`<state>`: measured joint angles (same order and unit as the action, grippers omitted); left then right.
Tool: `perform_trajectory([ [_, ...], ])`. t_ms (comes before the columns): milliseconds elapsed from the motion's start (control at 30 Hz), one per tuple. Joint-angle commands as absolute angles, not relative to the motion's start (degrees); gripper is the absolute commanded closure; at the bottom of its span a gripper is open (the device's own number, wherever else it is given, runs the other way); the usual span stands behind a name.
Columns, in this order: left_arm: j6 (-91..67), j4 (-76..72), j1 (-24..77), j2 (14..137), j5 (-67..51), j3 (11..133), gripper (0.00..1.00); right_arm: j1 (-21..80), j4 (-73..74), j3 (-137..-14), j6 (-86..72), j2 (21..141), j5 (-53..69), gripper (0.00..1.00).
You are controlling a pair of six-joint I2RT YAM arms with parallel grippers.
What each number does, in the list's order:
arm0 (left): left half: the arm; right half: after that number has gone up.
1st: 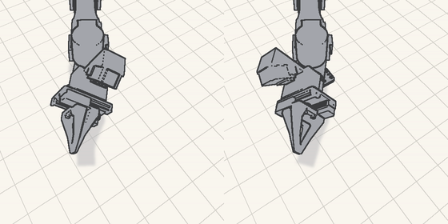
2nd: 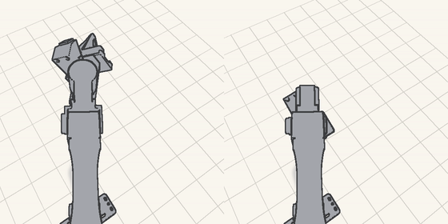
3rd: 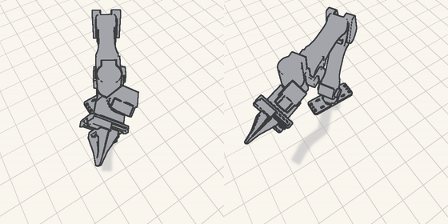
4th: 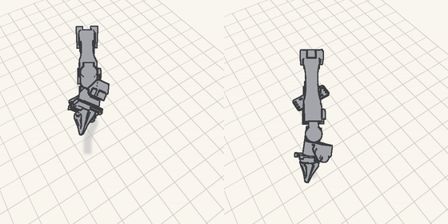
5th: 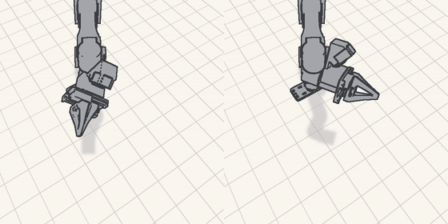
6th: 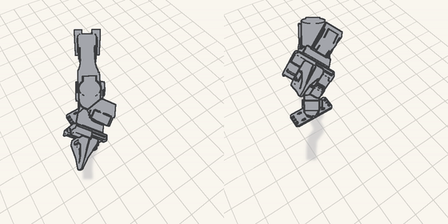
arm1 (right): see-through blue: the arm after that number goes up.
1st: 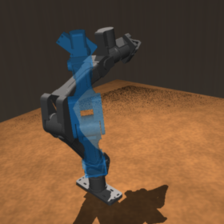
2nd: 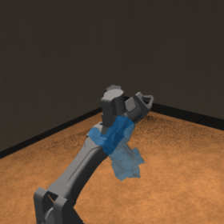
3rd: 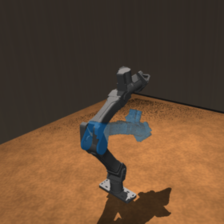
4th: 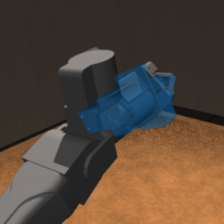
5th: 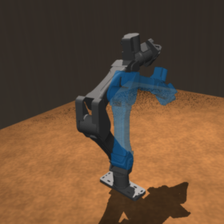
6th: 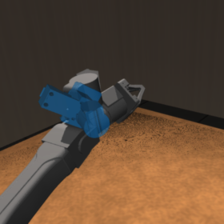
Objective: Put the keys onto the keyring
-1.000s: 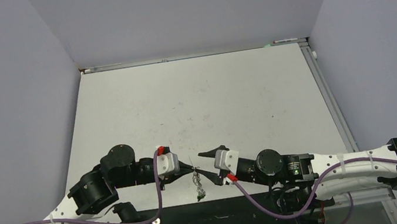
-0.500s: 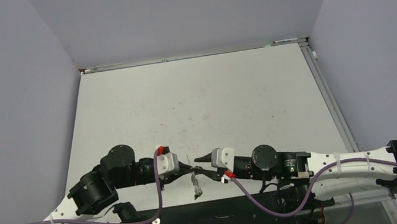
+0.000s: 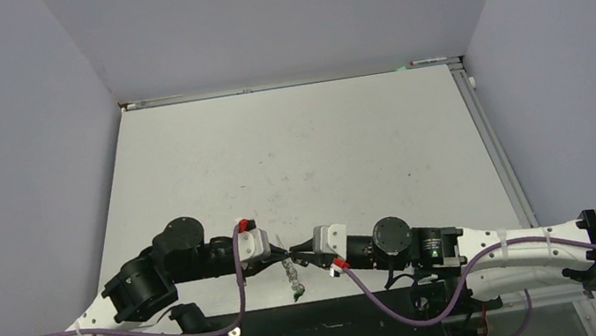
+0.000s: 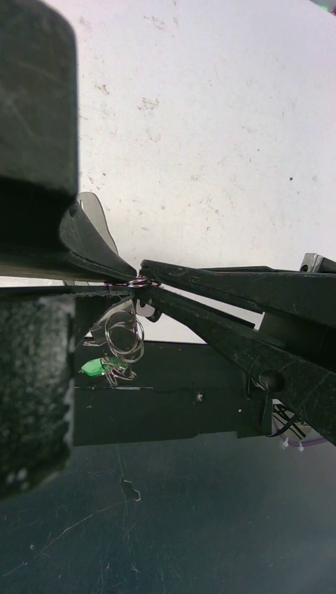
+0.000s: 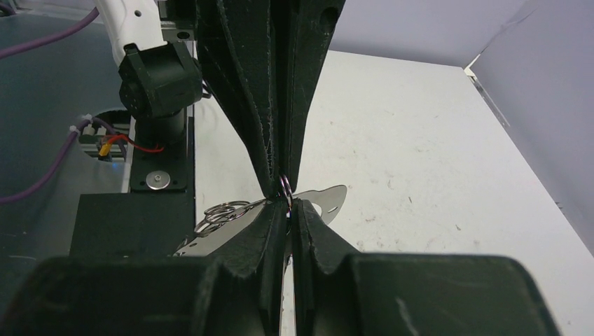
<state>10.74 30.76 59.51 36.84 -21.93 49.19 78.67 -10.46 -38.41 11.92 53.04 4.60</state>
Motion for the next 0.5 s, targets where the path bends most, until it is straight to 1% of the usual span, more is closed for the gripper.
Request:
perform_trajectory([
  [0, 10.1, 24.6, 59.7, 37.5, -25.8, 50.3, 0.99, 78.0, -7.0, -41.3, 14.2, 53.6, 4.5, 0.95],
  [133, 10.1, 24.8, 59.7, 37.6, -25.9, 50.2, 0.75, 78.0, -4.0, -42.6, 15.1, 53.2, 4.4, 0.95],
  [200, 10.2, 25.0, 59.7, 37.5, -26.3, 50.1, 0.65, 78.0, -3.1, -42.9, 15.4, 52.9, 4.4, 0.95],
  [267, 10.3, 25.5, 59.7, 37.6, -26.7, 50.2, 0.62, 78.0, -2.0, -43.4, 15.7, 52.6, 4.4, 0.95],
  [467, 11.0, 26.6, 59.7, 38.0, -26.8, 50.4, 0.62, 78.0, 2.1, -45.7, 16.8, 52.6, 5.2, 0.95],
])
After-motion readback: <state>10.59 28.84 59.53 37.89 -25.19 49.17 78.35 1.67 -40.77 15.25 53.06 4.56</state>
